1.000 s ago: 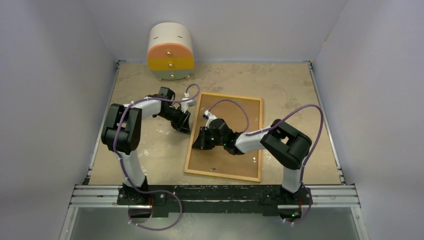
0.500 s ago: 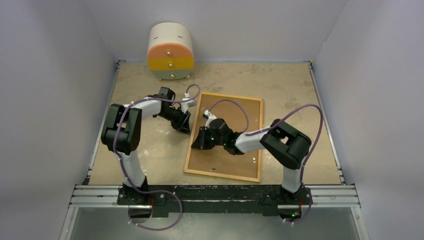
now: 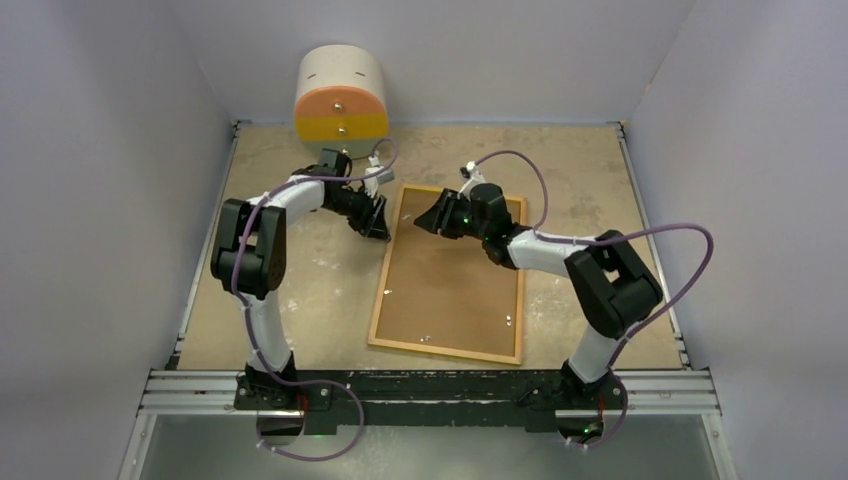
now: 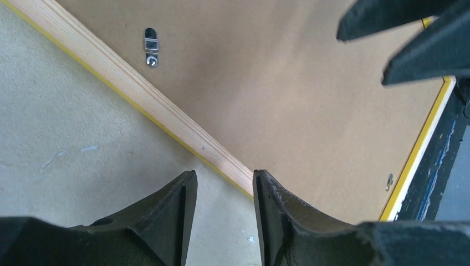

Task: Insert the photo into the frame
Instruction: Install the photo frame at the center of the board.

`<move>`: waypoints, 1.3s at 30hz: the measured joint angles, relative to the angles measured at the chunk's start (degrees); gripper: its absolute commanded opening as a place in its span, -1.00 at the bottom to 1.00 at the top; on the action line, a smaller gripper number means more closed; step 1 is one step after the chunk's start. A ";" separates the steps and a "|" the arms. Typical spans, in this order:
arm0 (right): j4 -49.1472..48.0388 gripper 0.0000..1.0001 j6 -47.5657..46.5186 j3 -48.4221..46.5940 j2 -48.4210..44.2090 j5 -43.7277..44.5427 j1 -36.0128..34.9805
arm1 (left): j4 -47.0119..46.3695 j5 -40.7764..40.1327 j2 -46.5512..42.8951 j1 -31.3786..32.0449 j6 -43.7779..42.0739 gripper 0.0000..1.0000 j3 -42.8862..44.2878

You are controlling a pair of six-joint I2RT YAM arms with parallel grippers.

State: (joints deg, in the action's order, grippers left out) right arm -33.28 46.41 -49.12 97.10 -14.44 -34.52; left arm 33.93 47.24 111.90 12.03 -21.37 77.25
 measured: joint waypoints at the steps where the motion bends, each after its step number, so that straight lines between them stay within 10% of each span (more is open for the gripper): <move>1: 0.68 -0.13 -0.44 -1.77 1.62 -0.09 1.18 | -0.68 0.13 0.85 -0.02 0.90 -0.15 0.28; 39: 4.74 -0.37 -2.05 -24.28 26.77 -2.03 3.34 | -7.19 3.58 5.53 -0.81 3.80 -0.54 -2.08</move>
State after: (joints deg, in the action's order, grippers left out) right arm -28.53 44.36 -73.41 123.87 -16.47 -31.18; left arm 26.74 50.83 117.43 11.22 -17.56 75.18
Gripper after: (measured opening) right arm 0.321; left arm 0.241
